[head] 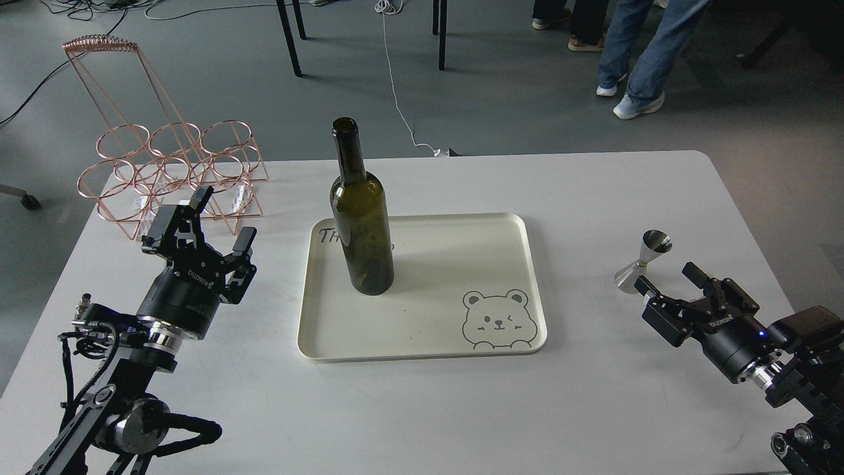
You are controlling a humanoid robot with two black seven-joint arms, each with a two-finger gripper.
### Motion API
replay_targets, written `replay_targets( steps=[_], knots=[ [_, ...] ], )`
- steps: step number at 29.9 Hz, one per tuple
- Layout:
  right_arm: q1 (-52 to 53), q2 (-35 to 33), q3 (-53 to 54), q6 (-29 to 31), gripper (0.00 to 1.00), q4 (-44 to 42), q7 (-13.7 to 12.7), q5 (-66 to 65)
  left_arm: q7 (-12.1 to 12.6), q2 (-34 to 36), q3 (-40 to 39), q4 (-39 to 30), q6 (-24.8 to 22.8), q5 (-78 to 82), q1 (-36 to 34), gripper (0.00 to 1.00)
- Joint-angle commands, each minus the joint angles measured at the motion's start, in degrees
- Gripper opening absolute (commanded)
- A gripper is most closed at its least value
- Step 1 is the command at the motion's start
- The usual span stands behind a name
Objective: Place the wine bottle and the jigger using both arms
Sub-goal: 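Lower the jigger onto the table beside the tray and release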
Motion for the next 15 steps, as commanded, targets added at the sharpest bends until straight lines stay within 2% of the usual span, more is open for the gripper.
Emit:
replay_targets(
  steps=[1, 8, 12, 15],
  knots=[
    [-2.6, -3.0, 1.2, -0.1, 0.99, 3.6, 0.0, 0.0, 0.0, 0.0, 0.0, 0.0, -0.2, 0.0, 0.0, 0.98],
    [-3.8, -5.9, -1.2, 0.9, 0.99, 17.0, 0.0, 0.1, -0.3, 0.9, -0.6, -0.7, 0.2, -0.2, 0.0, 0.98],
    [-0.4, -5.1, -6.6, 3.7, 0.99, 22.1, 0.0, 14.4, -0.2, 1.5, -2.1, -0.7, 0.5, -1.4, -0.1, 0.98],
    [4.8, -3.7, -9.3, 5.6, 0.99, 21.7, 0.0, 26.7, -0.5, 3.7, -2.1, -0.7, 0.0, -3.2, -0.4, 0.98]
  ],
)
